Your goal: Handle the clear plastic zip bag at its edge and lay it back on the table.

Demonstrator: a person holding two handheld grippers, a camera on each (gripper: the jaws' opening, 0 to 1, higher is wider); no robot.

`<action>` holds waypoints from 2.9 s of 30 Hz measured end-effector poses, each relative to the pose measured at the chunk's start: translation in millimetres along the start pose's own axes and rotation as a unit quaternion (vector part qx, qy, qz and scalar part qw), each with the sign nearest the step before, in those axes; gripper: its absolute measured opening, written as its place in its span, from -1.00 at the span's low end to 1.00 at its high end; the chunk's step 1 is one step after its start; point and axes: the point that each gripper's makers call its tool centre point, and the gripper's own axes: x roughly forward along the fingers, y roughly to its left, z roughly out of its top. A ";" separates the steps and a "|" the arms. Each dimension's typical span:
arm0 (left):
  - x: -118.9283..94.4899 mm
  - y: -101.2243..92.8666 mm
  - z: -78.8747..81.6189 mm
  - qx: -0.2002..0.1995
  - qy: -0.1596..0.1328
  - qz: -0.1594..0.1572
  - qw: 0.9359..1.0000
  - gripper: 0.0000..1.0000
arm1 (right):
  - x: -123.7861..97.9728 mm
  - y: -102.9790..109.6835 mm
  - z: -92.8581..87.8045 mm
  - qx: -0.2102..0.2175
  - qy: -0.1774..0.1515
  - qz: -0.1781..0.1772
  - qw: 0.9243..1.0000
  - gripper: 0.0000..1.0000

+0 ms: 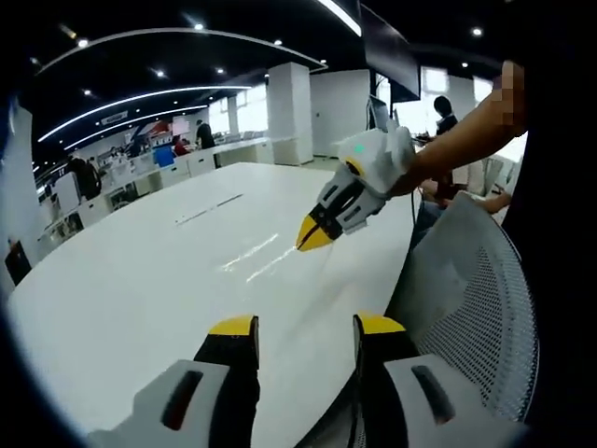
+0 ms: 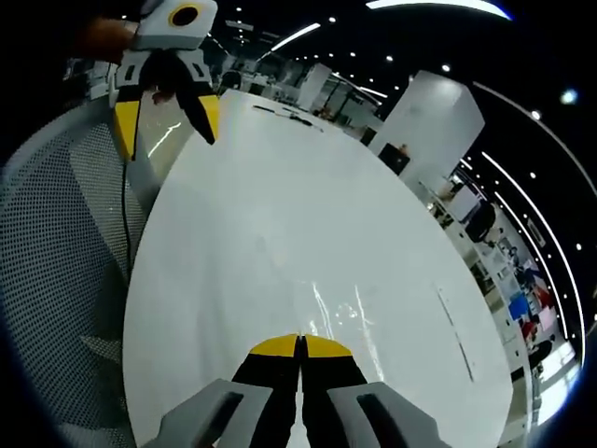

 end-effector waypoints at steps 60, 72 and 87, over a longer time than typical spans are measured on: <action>13.3 4.5 -17.3 -0.026 -0.034 0.022 0.999 0.49 | -48.7 -2.3 -38.5 0.239 -0.026 -0.063 0.969 0.06; 15.0 3.9 -15.4 -0.026 -0.039 0.018 0.999 0.57 | -89.8 5.3 -64.6 0.284 -0.020 -0.089 0.954 0.47; 13.6 1.6 -12.6 -0.025 -0.048 0.016 0.998 0.74 | -123.0 23.8 -73.8 0.331 -0.066 -0.147 0.930 0.87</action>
